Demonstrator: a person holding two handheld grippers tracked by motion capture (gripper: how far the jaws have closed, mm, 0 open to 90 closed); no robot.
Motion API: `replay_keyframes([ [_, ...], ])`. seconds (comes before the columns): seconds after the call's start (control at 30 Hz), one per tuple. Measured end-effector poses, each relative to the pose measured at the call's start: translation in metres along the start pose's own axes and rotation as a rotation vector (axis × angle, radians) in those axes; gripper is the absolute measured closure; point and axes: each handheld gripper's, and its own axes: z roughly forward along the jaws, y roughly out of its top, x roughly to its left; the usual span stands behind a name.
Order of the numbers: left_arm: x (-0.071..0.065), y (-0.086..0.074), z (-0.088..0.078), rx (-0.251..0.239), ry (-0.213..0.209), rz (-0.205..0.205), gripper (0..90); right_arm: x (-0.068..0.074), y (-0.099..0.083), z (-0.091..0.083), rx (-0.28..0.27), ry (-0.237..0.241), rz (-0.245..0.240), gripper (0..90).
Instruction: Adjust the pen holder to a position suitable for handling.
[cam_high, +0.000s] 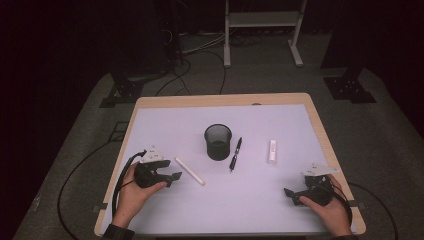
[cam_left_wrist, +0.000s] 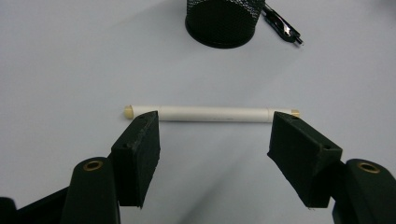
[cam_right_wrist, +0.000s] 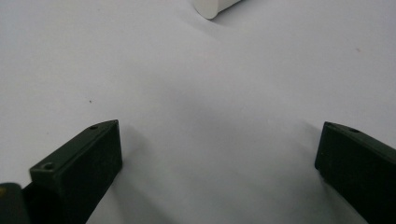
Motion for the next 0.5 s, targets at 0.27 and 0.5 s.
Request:
replay_keyframes([
  [0.27, 0.001, 0.014, 0.0, 0.005, -0.001, -0.001, 39.8, 0.0, 0.0, 0.0, 0.001, 0.0, -0.001, 0.0],
  [0.5, 0.002, 0.026, 0.002, 0.004, -0.003, 0.0, 43.0, 0.0, 0.0, 0.0, 0.001, 0.001, 0.0, 0.0],
])
